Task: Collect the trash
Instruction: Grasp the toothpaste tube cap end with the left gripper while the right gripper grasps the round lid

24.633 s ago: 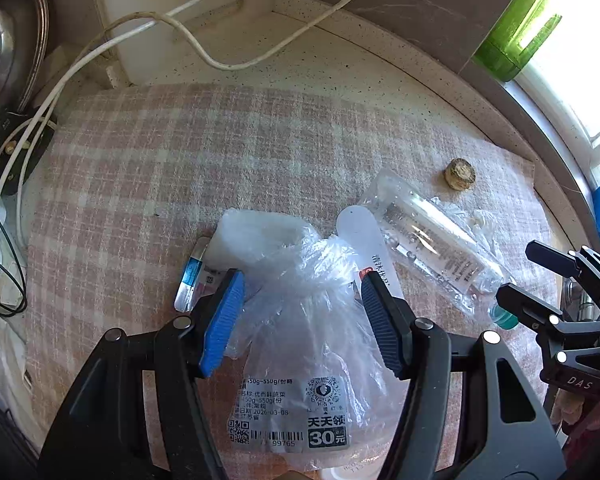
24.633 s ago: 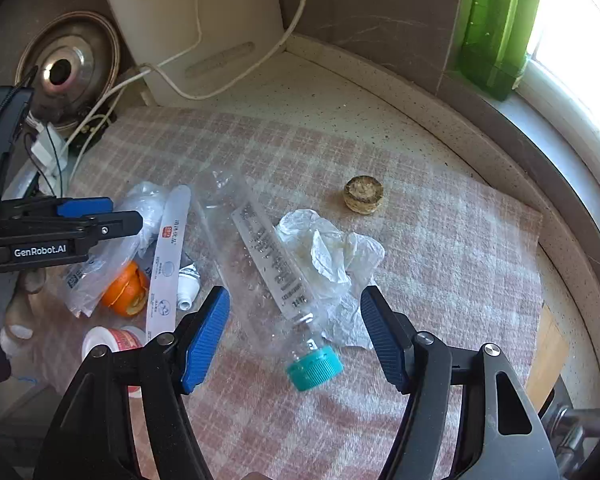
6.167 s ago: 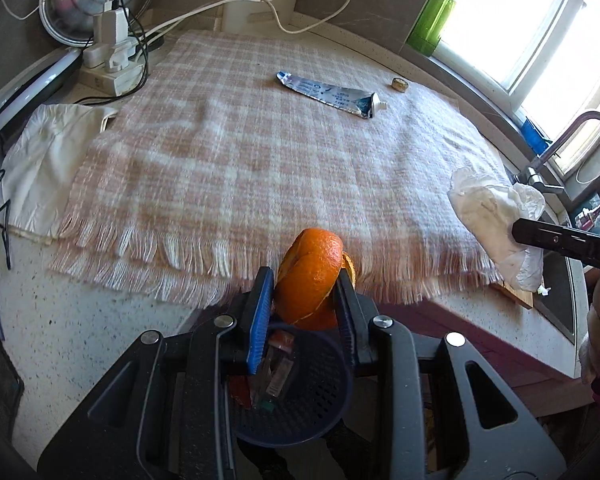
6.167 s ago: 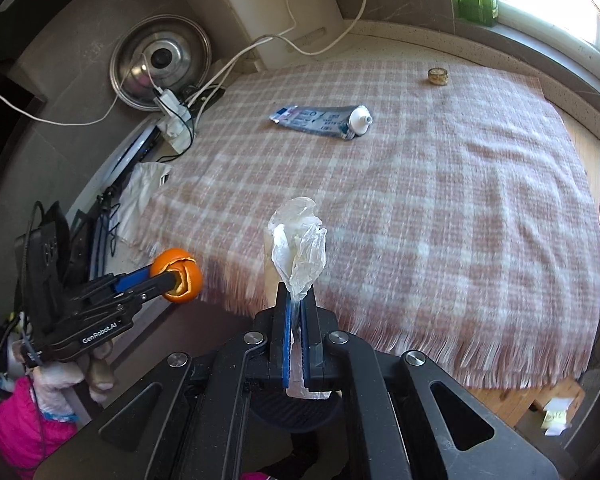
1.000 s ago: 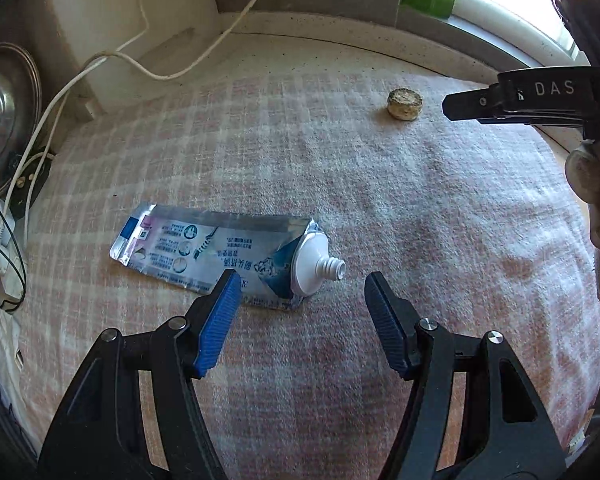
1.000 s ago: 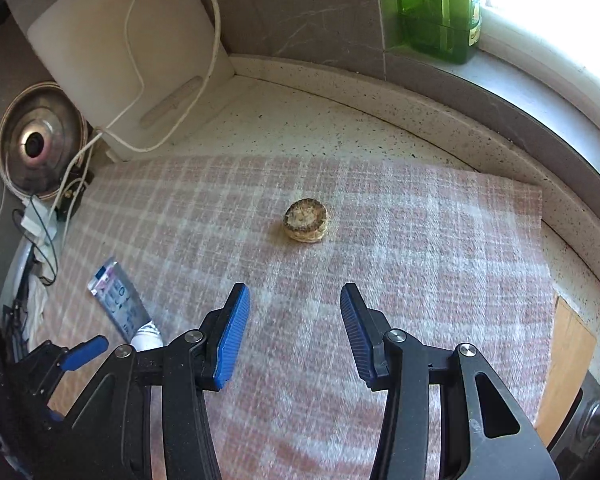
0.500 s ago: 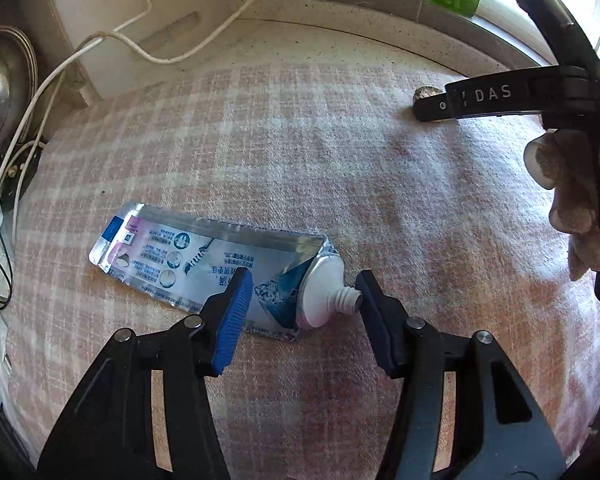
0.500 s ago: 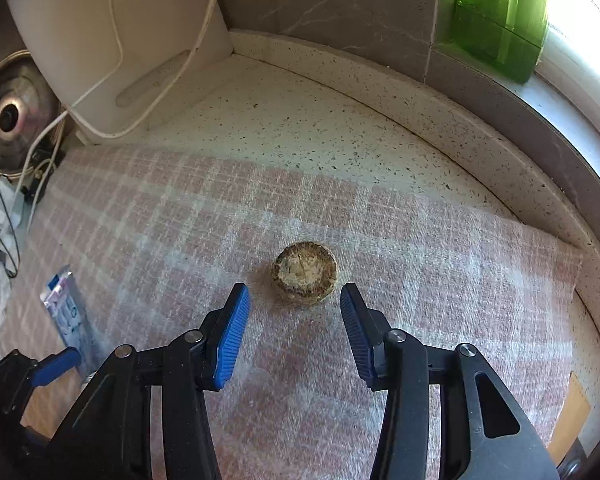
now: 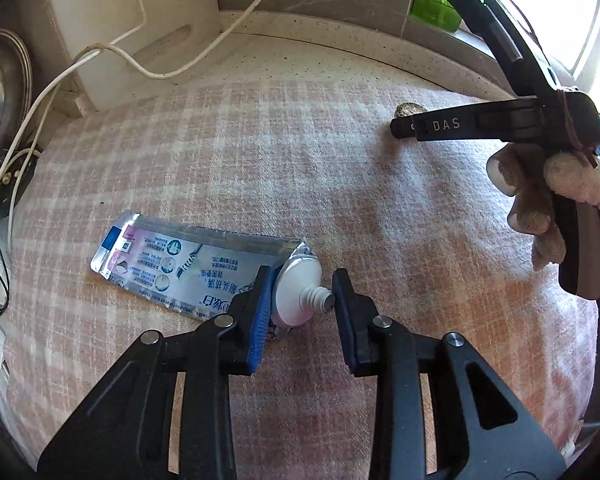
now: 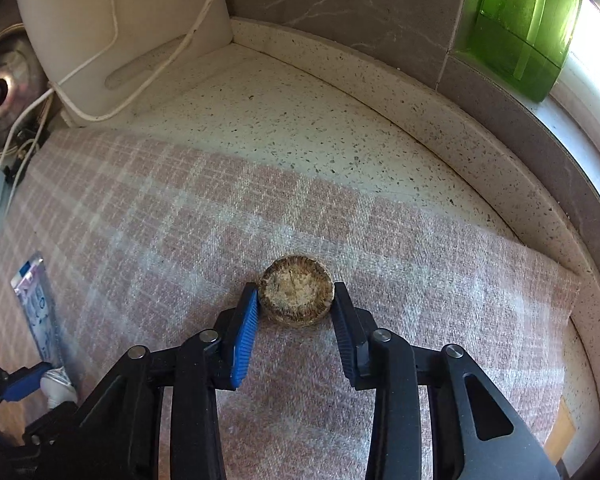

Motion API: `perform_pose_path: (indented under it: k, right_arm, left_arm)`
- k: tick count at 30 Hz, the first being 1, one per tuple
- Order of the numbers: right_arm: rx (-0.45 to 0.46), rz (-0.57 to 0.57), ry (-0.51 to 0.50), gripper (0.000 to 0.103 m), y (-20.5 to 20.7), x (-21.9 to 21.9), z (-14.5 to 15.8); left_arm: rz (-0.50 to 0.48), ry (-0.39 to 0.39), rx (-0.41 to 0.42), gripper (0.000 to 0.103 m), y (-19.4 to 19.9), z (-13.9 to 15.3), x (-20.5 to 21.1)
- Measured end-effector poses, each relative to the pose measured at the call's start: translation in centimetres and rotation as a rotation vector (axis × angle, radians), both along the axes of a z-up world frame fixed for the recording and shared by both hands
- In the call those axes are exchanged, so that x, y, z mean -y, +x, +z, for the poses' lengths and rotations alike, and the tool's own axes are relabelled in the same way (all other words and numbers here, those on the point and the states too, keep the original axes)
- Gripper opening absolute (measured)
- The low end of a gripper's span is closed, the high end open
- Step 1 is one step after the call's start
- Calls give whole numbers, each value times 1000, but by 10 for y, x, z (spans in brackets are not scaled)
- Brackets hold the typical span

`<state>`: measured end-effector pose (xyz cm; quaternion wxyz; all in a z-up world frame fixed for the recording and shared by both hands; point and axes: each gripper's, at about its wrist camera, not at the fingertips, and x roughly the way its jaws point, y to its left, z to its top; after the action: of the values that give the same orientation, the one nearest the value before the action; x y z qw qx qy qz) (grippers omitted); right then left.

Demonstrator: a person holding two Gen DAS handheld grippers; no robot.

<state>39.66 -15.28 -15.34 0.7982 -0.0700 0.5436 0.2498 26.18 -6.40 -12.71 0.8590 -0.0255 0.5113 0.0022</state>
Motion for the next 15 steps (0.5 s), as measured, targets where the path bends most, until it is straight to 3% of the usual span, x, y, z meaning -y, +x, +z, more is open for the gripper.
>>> perform_pose_path:
  k: [15]
  right_arm:
    - [37, -54, 162, 34, -41, 23, 53]
  left_arm:
    - [33, -77, 139, 30, -47, 63, -17]
